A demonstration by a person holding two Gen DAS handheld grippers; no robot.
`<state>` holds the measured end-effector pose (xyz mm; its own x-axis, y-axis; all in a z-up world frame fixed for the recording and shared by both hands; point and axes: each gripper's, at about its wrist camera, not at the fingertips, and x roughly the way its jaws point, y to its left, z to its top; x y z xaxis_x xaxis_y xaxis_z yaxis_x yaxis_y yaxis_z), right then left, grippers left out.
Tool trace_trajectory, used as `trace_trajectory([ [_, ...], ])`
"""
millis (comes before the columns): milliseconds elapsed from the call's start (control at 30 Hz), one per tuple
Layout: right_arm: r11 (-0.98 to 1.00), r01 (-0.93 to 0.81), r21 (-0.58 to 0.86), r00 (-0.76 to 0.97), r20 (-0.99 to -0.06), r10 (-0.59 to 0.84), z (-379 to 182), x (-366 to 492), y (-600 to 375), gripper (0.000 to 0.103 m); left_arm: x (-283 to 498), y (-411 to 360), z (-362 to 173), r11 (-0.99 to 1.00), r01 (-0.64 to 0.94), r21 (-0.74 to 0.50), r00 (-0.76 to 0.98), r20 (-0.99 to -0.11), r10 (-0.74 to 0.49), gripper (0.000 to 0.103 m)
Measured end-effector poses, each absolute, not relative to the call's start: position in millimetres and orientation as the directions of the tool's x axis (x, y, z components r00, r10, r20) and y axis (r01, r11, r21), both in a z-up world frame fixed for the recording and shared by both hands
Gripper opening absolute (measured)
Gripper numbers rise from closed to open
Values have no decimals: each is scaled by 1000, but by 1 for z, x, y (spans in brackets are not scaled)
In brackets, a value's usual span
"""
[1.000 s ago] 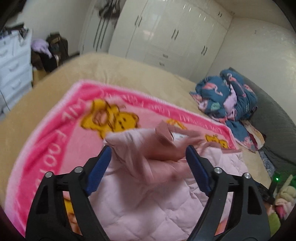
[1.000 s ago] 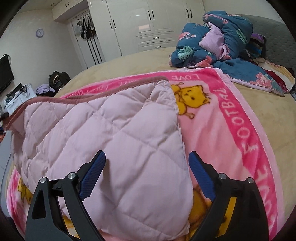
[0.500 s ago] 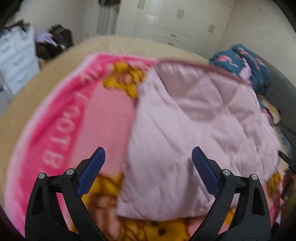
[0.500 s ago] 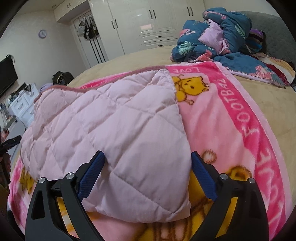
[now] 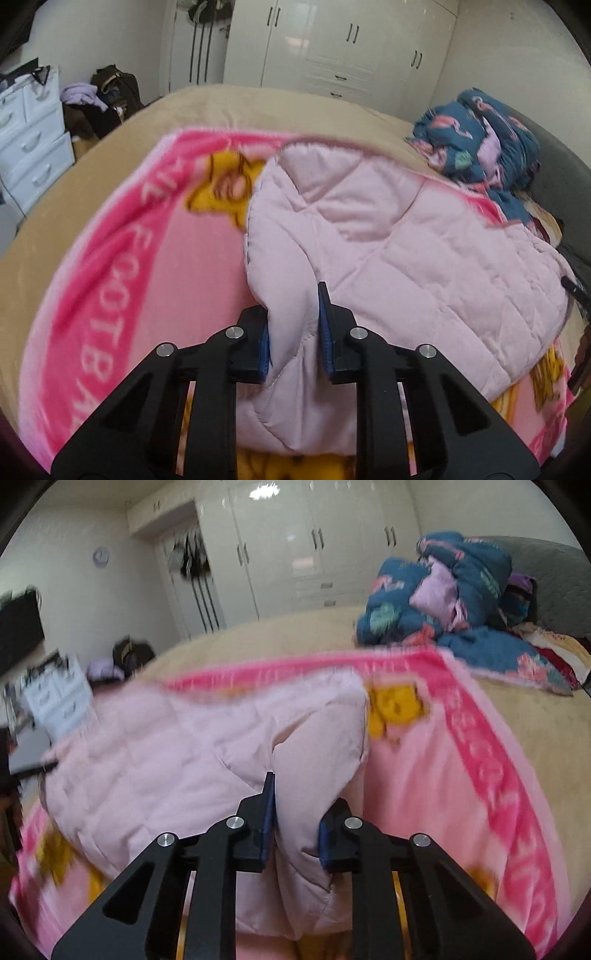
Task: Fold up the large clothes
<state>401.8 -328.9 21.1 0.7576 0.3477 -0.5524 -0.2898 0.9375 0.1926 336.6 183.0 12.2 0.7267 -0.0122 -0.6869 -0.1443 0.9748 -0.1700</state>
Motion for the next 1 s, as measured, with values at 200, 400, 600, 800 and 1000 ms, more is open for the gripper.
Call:
trace_trajectory([
  [200,966,-207,154,746,-614,257,21,473,-312,17,383,189,13,974,-199,-113,701,-711,61,13],
  [400,977,-173,125,696,-687,211,-19,496,-310,17,396,190,-15,971,-227,-75,660,-745,96,14],
  [600,979,-151,140,663,-720,205,-41,498,-311,20,393,191,-20,971,-230,-67,656,-748,104,17],
  [800,982,-74,173,661,-729,179,-39,481,-328,63,380,194,-17,963,-264,-54,647,-751,135,35],
  [1000,959,-27,282,708,-671,218,-23,438,-360,96,352,201,-3,951,-304,-61,656,-737,163,72],
])
